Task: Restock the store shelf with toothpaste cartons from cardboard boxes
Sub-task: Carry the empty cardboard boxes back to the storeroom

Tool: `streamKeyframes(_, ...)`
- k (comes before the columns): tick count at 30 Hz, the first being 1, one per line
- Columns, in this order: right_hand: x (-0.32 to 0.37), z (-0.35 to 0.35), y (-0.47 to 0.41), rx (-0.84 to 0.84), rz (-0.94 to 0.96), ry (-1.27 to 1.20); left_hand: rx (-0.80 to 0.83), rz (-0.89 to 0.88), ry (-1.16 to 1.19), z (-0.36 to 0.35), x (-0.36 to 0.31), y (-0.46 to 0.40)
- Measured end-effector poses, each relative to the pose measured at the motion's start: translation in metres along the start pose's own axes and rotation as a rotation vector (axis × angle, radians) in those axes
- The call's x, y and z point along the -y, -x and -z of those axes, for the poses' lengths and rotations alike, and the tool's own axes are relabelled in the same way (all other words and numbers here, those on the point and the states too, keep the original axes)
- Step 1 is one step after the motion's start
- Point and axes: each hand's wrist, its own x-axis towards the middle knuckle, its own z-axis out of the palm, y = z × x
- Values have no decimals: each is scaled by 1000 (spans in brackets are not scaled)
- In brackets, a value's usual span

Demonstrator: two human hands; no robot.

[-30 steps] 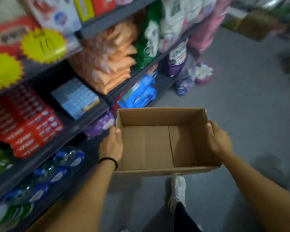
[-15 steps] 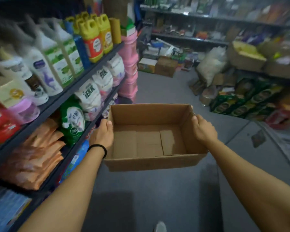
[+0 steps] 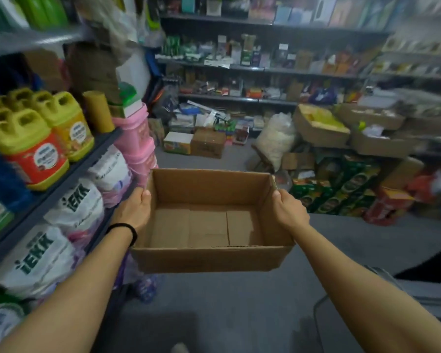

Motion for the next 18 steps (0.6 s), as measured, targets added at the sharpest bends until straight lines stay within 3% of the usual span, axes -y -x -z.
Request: streamKeyframes(18,100,-29,-479,-118,-126,3,92,-173,-18,-113,-190,-498)
